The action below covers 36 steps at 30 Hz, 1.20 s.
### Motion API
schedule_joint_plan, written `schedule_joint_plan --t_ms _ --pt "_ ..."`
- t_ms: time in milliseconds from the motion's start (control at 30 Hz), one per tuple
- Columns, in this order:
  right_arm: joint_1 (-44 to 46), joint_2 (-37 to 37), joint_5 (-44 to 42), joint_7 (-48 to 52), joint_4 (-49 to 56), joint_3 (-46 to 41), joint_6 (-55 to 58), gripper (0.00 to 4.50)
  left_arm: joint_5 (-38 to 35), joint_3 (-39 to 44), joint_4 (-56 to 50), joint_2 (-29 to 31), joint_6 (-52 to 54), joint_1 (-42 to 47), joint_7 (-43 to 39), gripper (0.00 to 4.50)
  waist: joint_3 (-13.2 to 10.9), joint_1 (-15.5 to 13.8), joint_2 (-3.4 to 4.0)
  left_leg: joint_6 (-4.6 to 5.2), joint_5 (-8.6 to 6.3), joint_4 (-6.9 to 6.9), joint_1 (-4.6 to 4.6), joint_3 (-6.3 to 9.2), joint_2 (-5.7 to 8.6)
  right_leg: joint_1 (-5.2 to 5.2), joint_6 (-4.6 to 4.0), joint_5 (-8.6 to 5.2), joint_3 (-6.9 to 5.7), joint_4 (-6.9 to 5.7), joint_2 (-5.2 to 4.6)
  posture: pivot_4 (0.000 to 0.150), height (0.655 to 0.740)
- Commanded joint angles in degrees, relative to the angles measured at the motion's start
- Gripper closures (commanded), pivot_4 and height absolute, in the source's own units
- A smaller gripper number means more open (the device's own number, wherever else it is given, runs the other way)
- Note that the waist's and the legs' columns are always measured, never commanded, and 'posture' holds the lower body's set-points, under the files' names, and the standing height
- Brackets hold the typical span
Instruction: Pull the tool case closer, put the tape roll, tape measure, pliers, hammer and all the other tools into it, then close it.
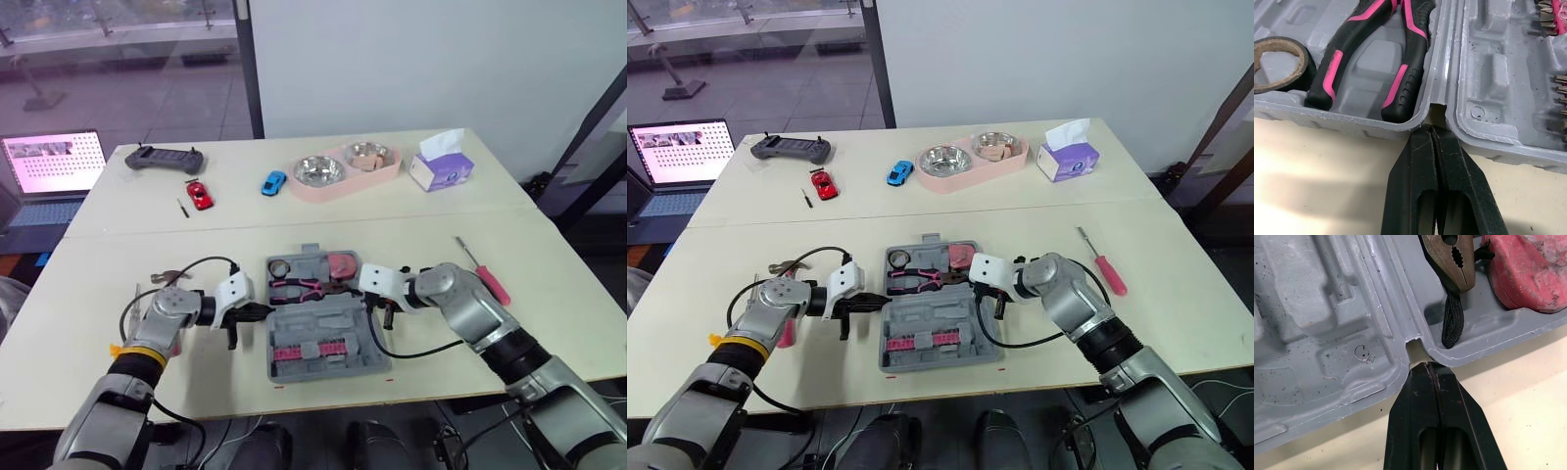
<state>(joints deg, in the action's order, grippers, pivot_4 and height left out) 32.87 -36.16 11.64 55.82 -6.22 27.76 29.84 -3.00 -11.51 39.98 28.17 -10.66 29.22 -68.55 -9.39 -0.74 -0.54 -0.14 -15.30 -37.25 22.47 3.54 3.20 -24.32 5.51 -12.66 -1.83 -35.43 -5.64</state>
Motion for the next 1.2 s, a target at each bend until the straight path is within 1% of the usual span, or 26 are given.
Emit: schedule_joint_plan --t_ms 33,367,633,900,1200 --pt "-0.96 0.16 -0.50 1.14 3.82 -0.46 0.91 4.50 -0.73 -0.30 -3.03 -1.31 -1.12 -0.86 -0.90 4.44 0.00 0.05 0.00 0.00 0.00 0.00 0.00 0.00 0.00 0.00 0.00 0.00 0.00 0.00 0.00 0.150 0.7400" --pt "-2.58 -0.67 0.09 1.02 4.84 -1.17 1.78 4.50 -0.18 -0.34 -3.10 -1.77 -0.90 -0.68 -0.40 4.44 0.00 0.00 0.00 0.00 0.00 -0.02 -0.01 0.00 0.00 0.01 0.00 0.00 0.01 -0.02 0.00 0.150 0.7400" --pt "-2.96 -0.93 0.28 1.32 5.21 -1.62 1.83 4.50 0.28 0.23 0.47 -1.97 -1.97 1.72 -0.12 4.44 0.00 0.02 0.00 0.00 0.00 -0.05 -0.01 0.00 0.01 0.02 0.00 0.00 0.00 -0.03 0.00 0.150 0.7400" --pt "-2.44 -0.40 0.74 0.11 3.60 -1.98 0.17 4.50 0.41 0.07 0.16 -1.72 -2.54 0.77 -1.04 4.44 0.00 0.08 0.00 0.00 0.00 -0.05 -0.01 0.00 0.00 0.02 0.00 0.00 0.00 -0.06 0.00 0.150 0.7400" --pt "-1.22 0.34 1.31 -0.02 1.35 -1.65 -1.72 4.50 0.66 0.40 0.43 -1.56 -2.69 0.47 -0.31 4.44 0.00 0.17 -0.01 0.00 0.00 -0.06 -0.03 -0.01 0.00 0.02 0.00 0.00 0.00 -0.09 0.01 0.150 0.7400"
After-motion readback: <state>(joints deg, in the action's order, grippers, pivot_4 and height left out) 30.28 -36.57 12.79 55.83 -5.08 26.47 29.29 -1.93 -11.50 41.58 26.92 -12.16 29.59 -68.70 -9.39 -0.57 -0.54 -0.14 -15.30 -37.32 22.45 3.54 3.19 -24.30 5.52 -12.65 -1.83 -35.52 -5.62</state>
